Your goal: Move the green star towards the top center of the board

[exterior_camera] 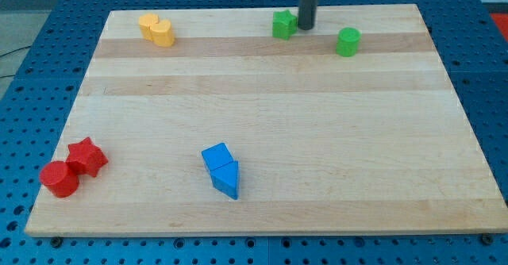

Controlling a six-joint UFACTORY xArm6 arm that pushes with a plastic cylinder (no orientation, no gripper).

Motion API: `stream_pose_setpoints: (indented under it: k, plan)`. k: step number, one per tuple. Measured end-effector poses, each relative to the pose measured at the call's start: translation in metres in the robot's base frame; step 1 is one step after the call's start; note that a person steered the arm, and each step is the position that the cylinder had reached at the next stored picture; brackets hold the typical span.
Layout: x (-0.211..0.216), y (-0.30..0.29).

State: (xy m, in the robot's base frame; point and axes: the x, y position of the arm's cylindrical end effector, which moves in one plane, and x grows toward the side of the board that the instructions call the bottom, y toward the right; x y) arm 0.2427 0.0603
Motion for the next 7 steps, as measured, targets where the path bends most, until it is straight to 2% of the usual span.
stream_pose_setpoints:
  k: [1, 5, 6, 7]
  plan:
    - [0.016, 0.023]
    - [0.015, 0.013]
    - [0.024, -0.005]
    - [0.064, -0.007]
